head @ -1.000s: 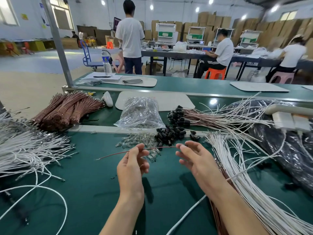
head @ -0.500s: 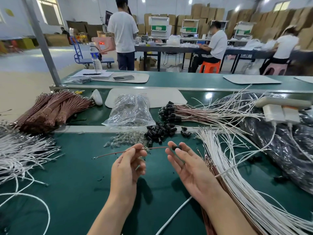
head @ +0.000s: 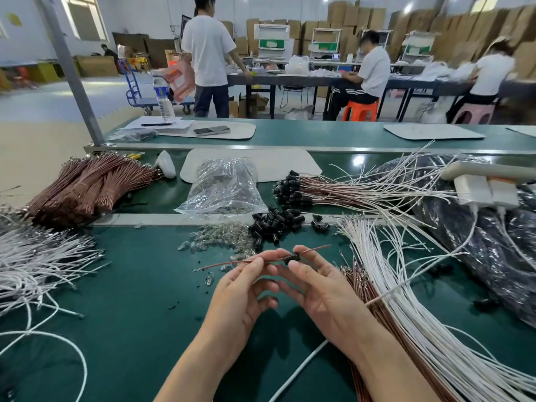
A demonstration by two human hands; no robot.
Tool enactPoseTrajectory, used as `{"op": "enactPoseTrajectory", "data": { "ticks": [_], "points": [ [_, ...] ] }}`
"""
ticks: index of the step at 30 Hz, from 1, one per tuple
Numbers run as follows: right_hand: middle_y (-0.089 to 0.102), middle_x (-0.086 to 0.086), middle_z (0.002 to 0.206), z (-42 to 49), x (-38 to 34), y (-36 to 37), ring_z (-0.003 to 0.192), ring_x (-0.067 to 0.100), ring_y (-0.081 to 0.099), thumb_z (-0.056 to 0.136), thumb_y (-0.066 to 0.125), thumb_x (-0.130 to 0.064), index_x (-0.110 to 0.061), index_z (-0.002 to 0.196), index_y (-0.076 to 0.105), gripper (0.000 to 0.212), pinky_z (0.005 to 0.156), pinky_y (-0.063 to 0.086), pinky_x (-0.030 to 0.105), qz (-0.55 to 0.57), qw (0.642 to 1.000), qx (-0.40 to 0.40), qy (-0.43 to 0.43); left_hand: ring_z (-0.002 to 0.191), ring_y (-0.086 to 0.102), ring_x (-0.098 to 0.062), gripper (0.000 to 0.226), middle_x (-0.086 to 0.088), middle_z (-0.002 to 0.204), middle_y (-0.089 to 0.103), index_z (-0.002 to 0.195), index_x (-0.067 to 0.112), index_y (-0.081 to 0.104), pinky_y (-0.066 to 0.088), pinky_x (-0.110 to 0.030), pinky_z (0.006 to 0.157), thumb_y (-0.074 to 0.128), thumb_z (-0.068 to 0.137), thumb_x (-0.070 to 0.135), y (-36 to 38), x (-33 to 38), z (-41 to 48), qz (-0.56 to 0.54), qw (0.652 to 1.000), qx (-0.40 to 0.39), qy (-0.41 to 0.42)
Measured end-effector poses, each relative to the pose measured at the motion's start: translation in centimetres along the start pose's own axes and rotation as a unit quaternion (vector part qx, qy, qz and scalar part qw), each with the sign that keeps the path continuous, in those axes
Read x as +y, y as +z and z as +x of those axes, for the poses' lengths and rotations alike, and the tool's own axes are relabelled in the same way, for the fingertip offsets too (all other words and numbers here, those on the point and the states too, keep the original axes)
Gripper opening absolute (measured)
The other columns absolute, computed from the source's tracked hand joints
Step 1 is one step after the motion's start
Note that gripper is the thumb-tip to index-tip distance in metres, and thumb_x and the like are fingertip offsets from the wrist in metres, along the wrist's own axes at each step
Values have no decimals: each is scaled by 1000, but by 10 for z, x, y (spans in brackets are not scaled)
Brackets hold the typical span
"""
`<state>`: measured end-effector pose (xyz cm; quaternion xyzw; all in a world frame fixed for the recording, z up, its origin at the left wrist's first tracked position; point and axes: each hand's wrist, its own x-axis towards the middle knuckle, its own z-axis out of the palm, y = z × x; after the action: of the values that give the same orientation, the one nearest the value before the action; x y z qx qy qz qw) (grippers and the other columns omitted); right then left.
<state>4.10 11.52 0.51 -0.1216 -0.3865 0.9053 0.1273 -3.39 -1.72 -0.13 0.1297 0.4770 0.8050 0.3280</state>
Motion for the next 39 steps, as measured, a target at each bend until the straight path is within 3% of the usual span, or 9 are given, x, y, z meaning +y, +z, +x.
{"op": "enactPoseTrajectory", "data": {
  "ticks": [5,8,14,18,22,27,31,34,39],
  "points": [
    [73,12,119,1,-6,-4,92,23,75,79,67,-5,-16,106,63,30,70,61,28,5,998,38,-42,56,60,-13,25,-3,81,70,109,14,72,48,-25,45,62,94,31,0,3,4,-55,992,114,-4],
    [73,12,120,2,-10,-7,94,24,76,79,67,-4,-16,107,64,30,70,61,29,26,997,53,-53,53,61,-10,13,-2,79,72,99,14,68,50,-23,45,61,97,25,-4,7,5,-95,983,158,6],
    [72,14,122,4,0,-3,99,28,74,79,71,-6,-13,110,63,33,74,60,31,-16,999,4,-33,63,65,-13,25,-7,87,73,96,13,75,53,-24,52,71,78,30,1,0,0,4,997,74,29],
    [73,13,120,3,-1,-2,97,27,74,78,71,-8,-14,110,62,34,77,61,31,-33,998,10,-50,61,63,-13,30,-7,85,72,104,10,70,52,-24,51,70,78,27,-2,-1,1,-16,994,100,39],
    [73,13,120,-1,-7,-7,98,26,74,77,72,-11,-14,112,61,36,80,61,31,-45,997,15,-60,61,64,-12,20,-8,86,73,93,12,75,52,-24,51,71,77,23,-4,-5,2,-10,994,96,47],
    [75,12,115,1,0,-5,101,24,73,89,69,-5,-13,111,64,24,83,59,31,-116,991,-3,-64,73,66,-9,27,-3,96,77,99,23,79,54,-22,59,73,75,35,0,-8,-4,133,987,39,83],
    [77,3,106,-1,-16,-9,102,20,72,96,63,-3,-17,111,64,21,87,57,29,-204,952,122,-191,71,66,-15,29,-3,89,74,105,17,74,55,-24,58,67,82,34,4,-10,-8,176,978,74,85],
    [76,-5,102,-5,-35,-22,99,10,71,95,65,-5,-22,109,65,22,87,56,23,-200,903,236,-300,69,67,-15,13,0,84,73,103,23,70,55,-25,59,61,95,28,13,-15,-6,262,958,68,97],
    [73,2,97,-7,-59,-47,90,11,70,95,62,-2,-24,105,62,24,85,55,24,-63,846,384,-365,76,64,-4,16,16,85,69,95,34,65,52,-20,69,52,103,37,64,-15,28,480,865,-31,144]
  ]
}}
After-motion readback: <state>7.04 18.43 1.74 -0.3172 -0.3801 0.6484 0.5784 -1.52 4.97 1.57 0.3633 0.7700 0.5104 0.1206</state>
